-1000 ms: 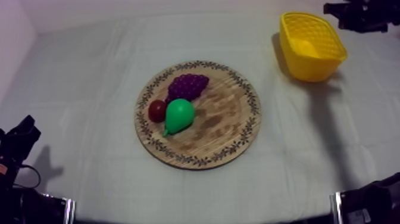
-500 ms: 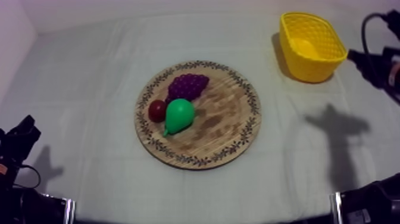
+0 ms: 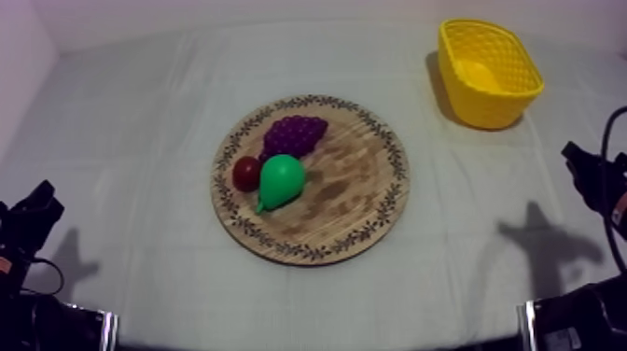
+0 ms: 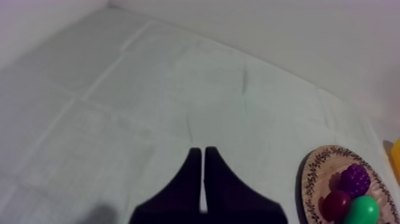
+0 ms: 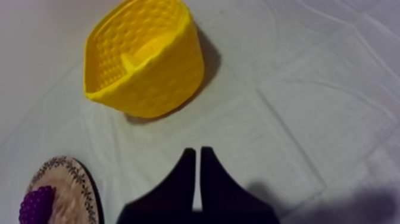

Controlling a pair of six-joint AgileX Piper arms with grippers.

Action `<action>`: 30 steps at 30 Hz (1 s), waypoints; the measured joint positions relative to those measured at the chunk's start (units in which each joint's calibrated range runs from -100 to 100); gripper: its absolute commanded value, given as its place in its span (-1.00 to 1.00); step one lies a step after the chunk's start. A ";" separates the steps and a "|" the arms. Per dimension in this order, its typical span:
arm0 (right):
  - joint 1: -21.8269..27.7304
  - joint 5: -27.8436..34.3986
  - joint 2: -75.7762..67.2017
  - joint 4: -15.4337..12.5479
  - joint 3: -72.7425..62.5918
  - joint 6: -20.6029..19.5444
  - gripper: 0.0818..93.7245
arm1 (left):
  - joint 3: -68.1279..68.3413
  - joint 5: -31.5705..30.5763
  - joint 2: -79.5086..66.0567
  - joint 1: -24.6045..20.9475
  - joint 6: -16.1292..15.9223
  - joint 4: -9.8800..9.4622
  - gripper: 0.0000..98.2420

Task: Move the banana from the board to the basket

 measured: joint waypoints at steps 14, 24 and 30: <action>-0.09 4.54 -13.82 -20.15 3.63 16.74 -0.99 | 0.00 0.00 0.00 0.00 0.00 0.00 -1.00; 0.00 9.62 -20.88 -34.53 4.99 32.62 -0.99 | 0.00 0.00 0.00 0.00 0.00 0.00 -1.00; -0.06 13.55 -24.86 -37.87 4.99 39.19 -0.99 | 0.00 0.00 0.00 0.00 0.00 0.00 -1.00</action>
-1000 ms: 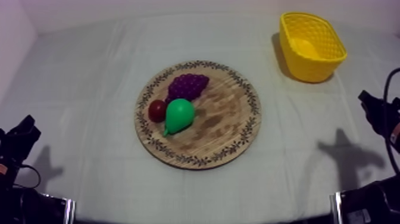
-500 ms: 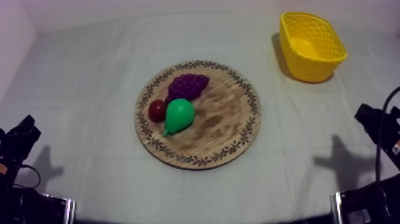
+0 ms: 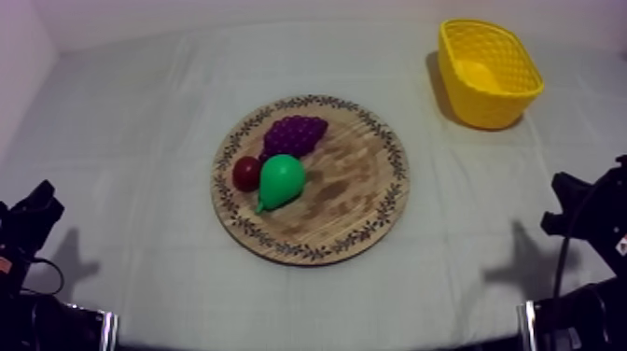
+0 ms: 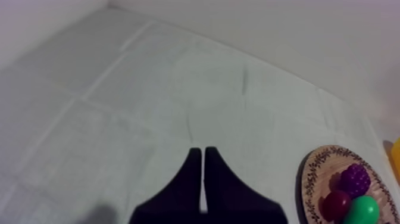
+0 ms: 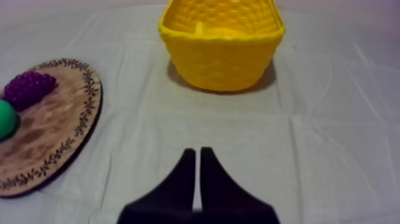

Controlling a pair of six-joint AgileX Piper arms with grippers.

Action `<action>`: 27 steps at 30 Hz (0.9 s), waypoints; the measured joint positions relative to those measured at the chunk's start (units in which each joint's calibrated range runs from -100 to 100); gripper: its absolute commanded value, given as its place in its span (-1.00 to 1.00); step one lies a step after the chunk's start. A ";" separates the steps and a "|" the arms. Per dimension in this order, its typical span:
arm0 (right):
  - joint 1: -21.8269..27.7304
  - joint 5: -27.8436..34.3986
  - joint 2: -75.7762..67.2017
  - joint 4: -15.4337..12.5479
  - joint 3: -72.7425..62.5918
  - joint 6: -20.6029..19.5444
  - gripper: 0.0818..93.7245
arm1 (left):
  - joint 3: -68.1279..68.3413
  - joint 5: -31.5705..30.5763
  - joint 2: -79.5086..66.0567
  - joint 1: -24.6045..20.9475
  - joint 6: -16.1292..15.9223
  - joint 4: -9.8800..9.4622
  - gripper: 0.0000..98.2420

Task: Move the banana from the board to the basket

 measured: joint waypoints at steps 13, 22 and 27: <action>-0.07 2.36 -4.14 -0.05 0.00 3.01 -0.99 | 0.00 0.00 0.00 0.00 0.00 0.00 -1.00; -0.34 2.43 -4.14 -0.05 0.00 3.74 -0.99 | 0.00 0.00 0.00 0.00 0.00 0.00 -1.00; -0.34 2.68 -4.14 -0.05 0.00 5.18 -0.99 | 0.00 0.00 0.00 0.00 0.00 0.00 -1.00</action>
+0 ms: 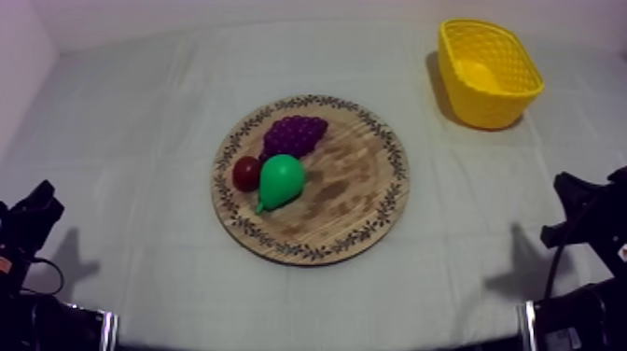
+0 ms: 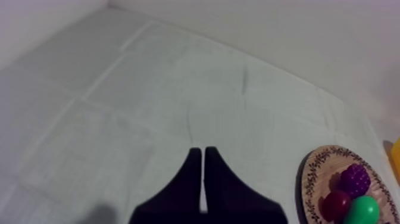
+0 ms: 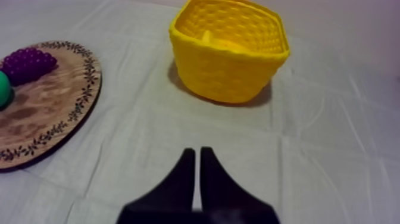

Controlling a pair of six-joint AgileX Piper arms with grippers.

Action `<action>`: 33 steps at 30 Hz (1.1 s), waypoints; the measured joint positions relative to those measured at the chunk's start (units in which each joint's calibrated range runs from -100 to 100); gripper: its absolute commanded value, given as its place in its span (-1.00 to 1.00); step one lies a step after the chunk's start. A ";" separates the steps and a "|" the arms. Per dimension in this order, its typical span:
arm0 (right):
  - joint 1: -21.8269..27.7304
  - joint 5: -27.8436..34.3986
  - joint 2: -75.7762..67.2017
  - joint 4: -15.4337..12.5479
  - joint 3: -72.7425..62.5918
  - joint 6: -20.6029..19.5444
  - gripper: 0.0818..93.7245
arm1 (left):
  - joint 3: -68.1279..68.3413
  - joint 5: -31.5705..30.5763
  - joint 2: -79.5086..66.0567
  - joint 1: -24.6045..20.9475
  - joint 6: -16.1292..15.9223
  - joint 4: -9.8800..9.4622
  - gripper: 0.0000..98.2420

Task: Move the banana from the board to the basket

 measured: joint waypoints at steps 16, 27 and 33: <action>0.04 0.11 0.00 0.00 0.00 2.65 -0.99 | 0.00 0.00 0.00 0.00 0.00 0.00 -1.00; 0.04 -0.22 0.00 0.00 0.00 1.49 -0.99 | 0.00 0.00 0.00 0.00 0.00 0.00 -1.00; 0.04 -0.22 0.00 0.00 0.00 1.45 -0.99 | 0.00 0.00 0.00 0.00 0.00 0.00 -1.00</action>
